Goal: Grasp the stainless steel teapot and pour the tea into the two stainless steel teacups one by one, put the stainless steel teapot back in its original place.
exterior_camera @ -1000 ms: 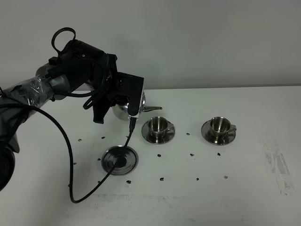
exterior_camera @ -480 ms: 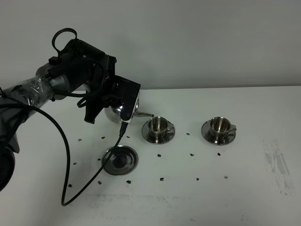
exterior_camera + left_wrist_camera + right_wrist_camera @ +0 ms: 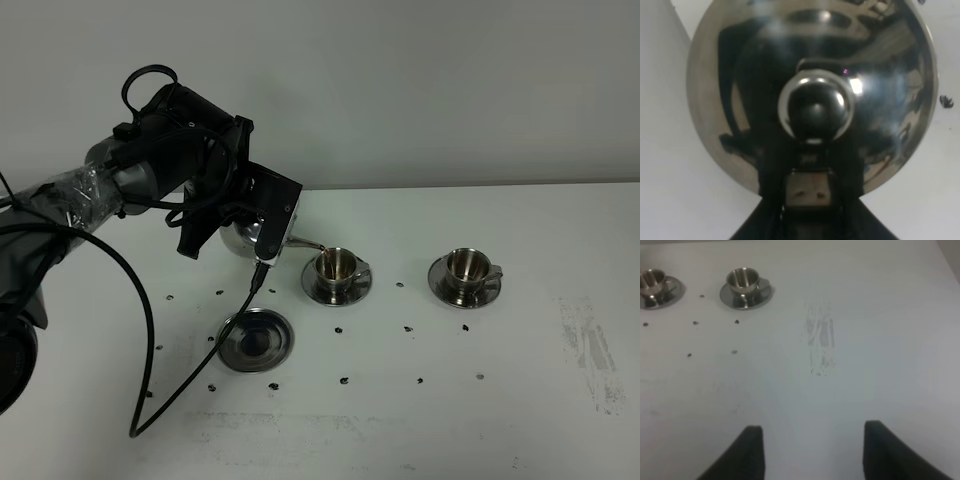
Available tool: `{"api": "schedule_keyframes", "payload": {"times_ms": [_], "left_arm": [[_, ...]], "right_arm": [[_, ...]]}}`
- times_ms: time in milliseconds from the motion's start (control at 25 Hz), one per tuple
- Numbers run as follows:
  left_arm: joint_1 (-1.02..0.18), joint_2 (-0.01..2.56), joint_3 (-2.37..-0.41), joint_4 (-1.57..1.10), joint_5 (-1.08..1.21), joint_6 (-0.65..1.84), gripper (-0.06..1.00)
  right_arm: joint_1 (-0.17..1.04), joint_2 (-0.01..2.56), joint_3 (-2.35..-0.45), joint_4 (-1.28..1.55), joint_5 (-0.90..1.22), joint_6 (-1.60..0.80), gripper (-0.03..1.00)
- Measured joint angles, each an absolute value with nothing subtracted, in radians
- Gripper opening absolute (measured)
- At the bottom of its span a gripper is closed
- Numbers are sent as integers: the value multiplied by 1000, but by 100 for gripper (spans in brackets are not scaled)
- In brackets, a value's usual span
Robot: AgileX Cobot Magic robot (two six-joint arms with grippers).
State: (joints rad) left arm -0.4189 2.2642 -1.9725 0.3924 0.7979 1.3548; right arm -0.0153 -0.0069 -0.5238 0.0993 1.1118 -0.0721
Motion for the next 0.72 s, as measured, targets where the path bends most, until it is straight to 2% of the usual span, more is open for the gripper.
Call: {"api": "schedule_keyframes", "payload": {"times_ms": [720], "left_arm": [[-433, 2264, -1973, 446, 764, 1355, 23]], "right_arm": [[-15, -7, -524, 100, 1112, -72, 43]]}}
